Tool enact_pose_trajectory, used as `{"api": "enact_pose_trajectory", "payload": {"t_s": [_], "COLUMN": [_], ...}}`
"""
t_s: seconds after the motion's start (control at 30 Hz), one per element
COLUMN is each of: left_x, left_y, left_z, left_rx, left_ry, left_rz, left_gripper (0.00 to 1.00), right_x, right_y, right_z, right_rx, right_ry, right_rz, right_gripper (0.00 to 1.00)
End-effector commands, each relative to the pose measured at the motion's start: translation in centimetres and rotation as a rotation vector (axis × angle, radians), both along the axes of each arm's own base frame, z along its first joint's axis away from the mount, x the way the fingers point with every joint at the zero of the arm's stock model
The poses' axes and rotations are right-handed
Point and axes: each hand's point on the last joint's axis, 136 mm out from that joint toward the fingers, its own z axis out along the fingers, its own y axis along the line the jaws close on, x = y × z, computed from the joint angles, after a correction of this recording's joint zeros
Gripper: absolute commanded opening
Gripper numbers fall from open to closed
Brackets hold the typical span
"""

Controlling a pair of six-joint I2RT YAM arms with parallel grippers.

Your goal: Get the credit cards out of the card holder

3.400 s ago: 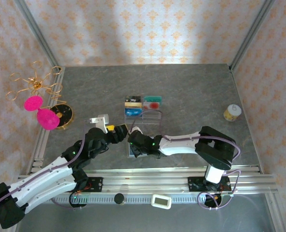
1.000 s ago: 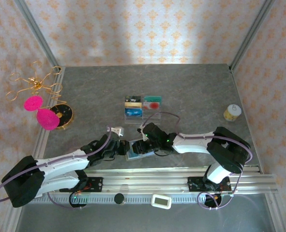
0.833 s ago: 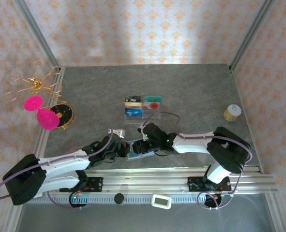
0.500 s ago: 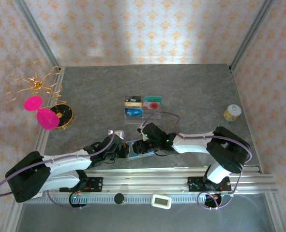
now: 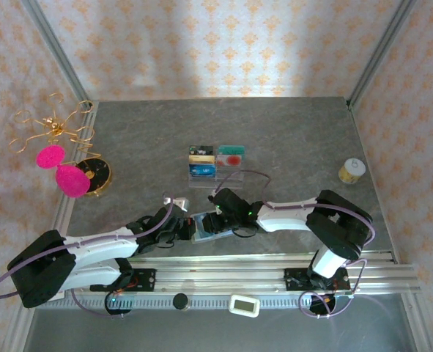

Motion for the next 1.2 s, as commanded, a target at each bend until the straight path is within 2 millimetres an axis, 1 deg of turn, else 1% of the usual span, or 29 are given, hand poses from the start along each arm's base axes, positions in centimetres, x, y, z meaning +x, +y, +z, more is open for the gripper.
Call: {"api": "enact_pose_trajectory", "payload": {"t_s": [0.0,0.07,0.13,0.23,0.3,0.37,0.4,0.53,0.63,0.7,0.83,0.93,1.07,1.13,1.17], "left_x": [-0.9,-0.7,-0.5,0.1,0.4,0.5,0.5,0.5,0.9,1.0,1.0,0.8,0.5,0.6,0.6], "left_y": [1.9,1.9,1.4,0.6,0.1,-0.5,-0.8,-1.7,-2.2,-2.2,-1.5,-1.1,-0.9,-1.0,-1.0], "left_z": [-2.0,-1.8,-1.0,1.1,2.5,3.4,3.4,2.6,2.7,2.5,2.0,1.5,0.8,1.1,1.3], "left_rx": [0.08,0.079,0.063,0.02,0.0,-0.016,-0.02,-0.018,-0.029,-0.011,0.02,0.025,0.033,0.027,0.025], "left_ry": [0.043,0.035,0.022,-0.024,-0.058,-0.08,-0.08,-0.062,-0.074,-0.071,-0.061,-0.048,-0.029,-0.034,-0.039], "left_rz": [0.016,0.013,0.006,-0.006,-0.011,-0.023,-0.03,-0.051,-0.058,-0.055,-0.035,-0.029,-0.03,-0.032,-0.03], "left_gripper": [0.0,0.0,0.0,0.0,0.0,0.0,0.0,0.0,0.0,0.0,0.0,0.0,0.0,0.0,0.0], "right_x": [0.9,0.9,0.8,0.9,1.4,1.7,1.7,1.6,1.8,1.6,1.2,0.5,-0.8,-0.9,-0.7], "right_y": [-1.4,-1.0,-0.5,-0.3,-0.7,-1.0,-1.0,-0.1,-0.1,-0.2,-0.5,0.1,1.5,1.8,1.6], "right_z": [0.0,0.7,2.1,3.8,4.0,3.7,3.5,3.1,2.2,1.5,0.1,-0.1,0.6,1.1,1.2], "right_rx": [-0.074,-0.055,-0.017,0.004,0.002,0.015,0.02,0.043,0.027,0.018,-0.009,-0.006,0.035,0.062,0.055], "right_ry": [-0.039,-0.049,-0.076,-0.11,-0.108,-0.082,-0.069,-0.037,-0.017,0.002,0.036,0.048,0.06,0.063,0.057], "right_rz": [-0.06,-0.047,-0.022,0.003,-0.002,-0.004,-0.002,0.03,0.025,0.022,0.009,0.035,0.089,0.092,0.078], "right_gripper": [0.32,0.35,0.37,0.38,0.37,0.35,0.34,0.34,0.34,0.34,0.33,0.33,0.33,0.33,0.33]}}
